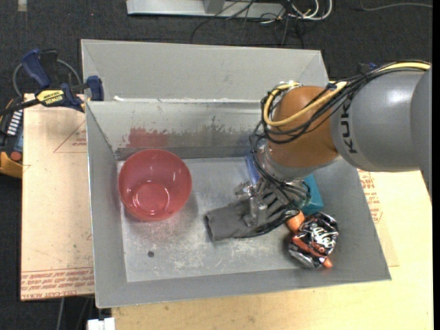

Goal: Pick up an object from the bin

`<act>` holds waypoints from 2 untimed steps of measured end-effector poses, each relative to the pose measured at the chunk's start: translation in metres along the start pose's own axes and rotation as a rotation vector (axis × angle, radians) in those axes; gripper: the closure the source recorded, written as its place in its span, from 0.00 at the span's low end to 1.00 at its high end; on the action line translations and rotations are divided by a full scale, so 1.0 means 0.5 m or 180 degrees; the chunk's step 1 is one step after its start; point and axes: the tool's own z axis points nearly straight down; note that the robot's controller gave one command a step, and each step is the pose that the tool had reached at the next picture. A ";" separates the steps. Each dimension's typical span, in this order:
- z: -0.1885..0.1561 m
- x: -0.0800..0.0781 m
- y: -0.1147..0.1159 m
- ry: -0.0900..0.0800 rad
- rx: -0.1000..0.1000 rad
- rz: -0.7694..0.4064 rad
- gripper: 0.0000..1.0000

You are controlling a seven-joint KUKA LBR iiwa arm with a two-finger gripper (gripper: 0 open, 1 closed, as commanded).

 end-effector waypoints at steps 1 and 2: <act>-0.033 -0.001 0.000 -0.0002 0.0003 -0.0001 1.00; -0.058 -0.001 0.001 -0.0001 0.0001 0.0002 1.00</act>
Offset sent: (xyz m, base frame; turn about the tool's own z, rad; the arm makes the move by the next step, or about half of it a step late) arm 0.0001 0.0002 0.0557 0.0000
